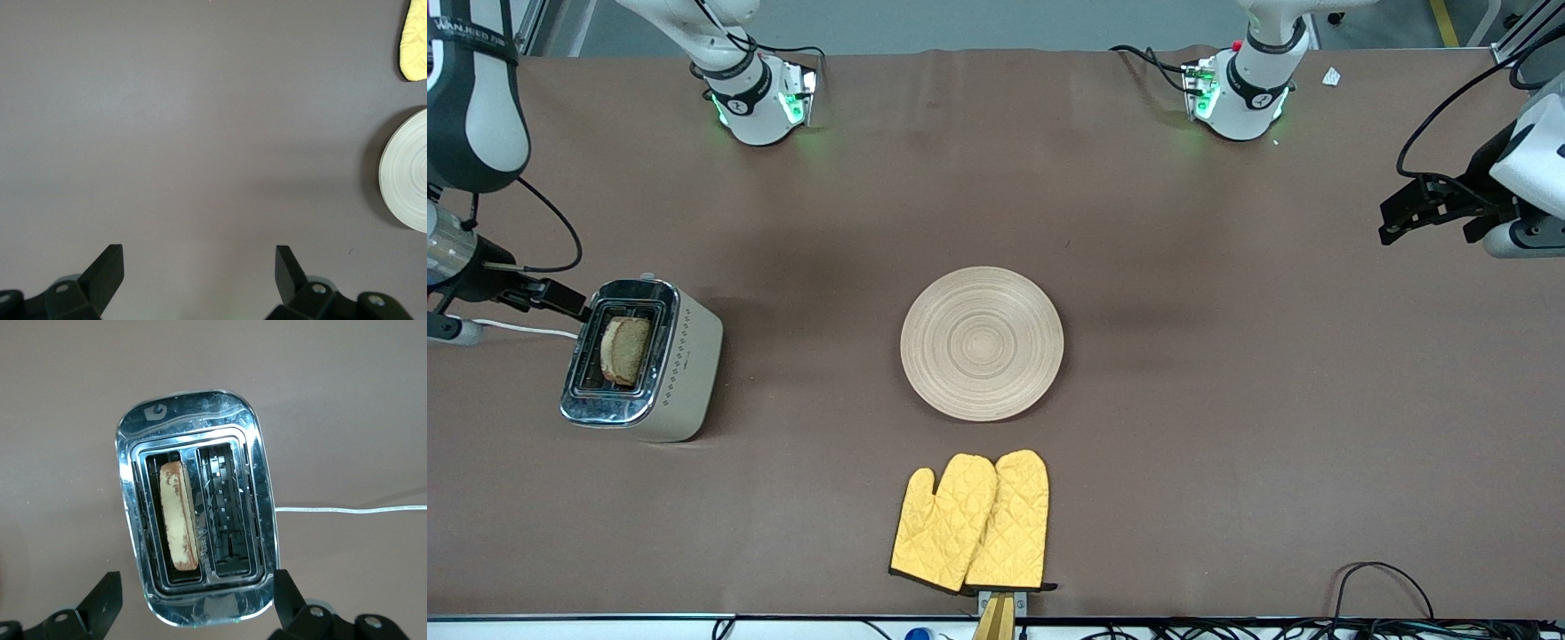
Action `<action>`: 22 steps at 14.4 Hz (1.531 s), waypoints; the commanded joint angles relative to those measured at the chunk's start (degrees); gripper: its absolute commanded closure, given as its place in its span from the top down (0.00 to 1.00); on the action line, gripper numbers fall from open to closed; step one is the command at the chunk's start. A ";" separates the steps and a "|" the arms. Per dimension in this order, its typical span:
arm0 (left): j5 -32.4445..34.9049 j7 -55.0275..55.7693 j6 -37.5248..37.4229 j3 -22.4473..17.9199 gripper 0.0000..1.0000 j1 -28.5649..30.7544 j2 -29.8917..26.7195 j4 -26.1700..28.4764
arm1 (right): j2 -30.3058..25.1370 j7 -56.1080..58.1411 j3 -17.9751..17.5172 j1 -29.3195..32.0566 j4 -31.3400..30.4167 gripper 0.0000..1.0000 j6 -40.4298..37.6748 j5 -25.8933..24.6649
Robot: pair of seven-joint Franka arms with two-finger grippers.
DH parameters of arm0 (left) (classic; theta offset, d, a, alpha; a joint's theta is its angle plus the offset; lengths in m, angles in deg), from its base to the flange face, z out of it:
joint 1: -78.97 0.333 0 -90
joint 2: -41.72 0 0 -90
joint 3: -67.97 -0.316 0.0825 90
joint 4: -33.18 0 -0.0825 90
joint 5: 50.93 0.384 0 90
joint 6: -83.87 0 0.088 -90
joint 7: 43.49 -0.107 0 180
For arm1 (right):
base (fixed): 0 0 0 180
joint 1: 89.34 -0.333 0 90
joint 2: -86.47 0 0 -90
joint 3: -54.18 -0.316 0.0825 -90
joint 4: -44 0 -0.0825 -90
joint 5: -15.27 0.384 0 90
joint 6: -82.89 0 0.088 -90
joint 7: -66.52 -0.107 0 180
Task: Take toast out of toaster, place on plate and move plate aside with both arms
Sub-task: 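Lower the right gripper into the toaster slot and grasp the toast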
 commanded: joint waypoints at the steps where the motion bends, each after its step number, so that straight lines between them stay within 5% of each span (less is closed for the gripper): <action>1: -0.21 -0.22 -0.81 0.02 1.00 0.19 0.87 -1.70 | 2.04 1.42 -0.64 0.33 -0.98 1.00 2.78 0.33; 8: -0.03 -0.04 -0.81 0.11 1.00 -0.34 1.23 -1.35 | 7.75 7.06 -0.64 -0.38 -1.24 1.00 8.32 0.42; 10: -0.38 -0.40 -0.81 0.11 1.00 0.01 1.05 -1.52 | 8.90 7.05 -0.64 -0.38 -0.89 0.85 8.41 0.42; 13: -0.56 -0.22 -0.73 0.11 1.00 0.10 1.05 -1.61 | 9.08 6.88 -0.72 -0.72 -0.80 0.36 8.24 0.42; 15: -0.64 0.05 -0.64 0.11 1.00 0.19 1.14 -1.61 | 8.99 6.70 -0.72 -1.16 -0.71 0.18 8.06 0.51; 18: -0.65 -0.57 -0.64 0.02 1.00 0.28 1.05 -1.61 | 8.99 6.62 -0.81 -1.08 -0.63 0.04 7.71 0.59; 22: -0.65 -0.48 -0.55 0.02 1.00 0.37 1.05 -1.70 | 8.64 5.91 -0.99 -1.17 0.25 0.02 6.58 0.68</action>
